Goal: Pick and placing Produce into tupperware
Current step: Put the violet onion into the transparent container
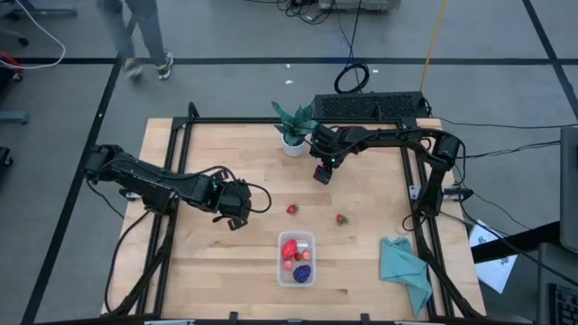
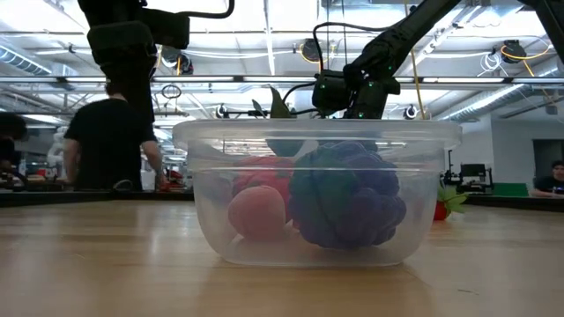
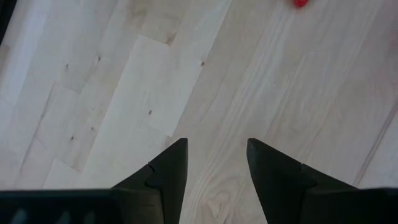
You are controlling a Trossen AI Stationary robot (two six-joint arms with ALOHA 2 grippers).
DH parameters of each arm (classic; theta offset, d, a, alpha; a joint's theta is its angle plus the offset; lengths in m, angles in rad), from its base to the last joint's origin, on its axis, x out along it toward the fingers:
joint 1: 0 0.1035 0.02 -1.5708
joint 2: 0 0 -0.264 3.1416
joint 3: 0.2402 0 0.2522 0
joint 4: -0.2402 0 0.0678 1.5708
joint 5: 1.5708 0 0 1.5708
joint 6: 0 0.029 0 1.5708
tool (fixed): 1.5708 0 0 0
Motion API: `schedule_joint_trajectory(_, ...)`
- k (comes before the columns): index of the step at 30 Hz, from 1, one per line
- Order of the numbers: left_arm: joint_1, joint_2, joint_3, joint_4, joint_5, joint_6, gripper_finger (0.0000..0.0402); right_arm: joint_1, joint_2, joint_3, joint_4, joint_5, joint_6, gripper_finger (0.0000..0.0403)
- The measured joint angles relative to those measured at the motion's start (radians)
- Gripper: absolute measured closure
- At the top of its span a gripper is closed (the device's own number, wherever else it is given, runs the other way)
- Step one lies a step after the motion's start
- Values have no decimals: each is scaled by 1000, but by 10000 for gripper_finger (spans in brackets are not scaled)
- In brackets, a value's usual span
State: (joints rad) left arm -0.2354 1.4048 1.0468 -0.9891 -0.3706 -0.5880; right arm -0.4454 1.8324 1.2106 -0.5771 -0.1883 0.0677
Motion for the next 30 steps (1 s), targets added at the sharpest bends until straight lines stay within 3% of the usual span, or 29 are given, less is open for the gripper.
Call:
schedule_joint_trajectory(16, 0, 0, 0, 0, 0, 0, 231, 0, -6, 0, -24, -55, 26, 194)
schedule_joint_trajectory(30, 0, 0, 0, 1, -1, 0, 231, 28, -104, 9, -60, -52, 22, 194)
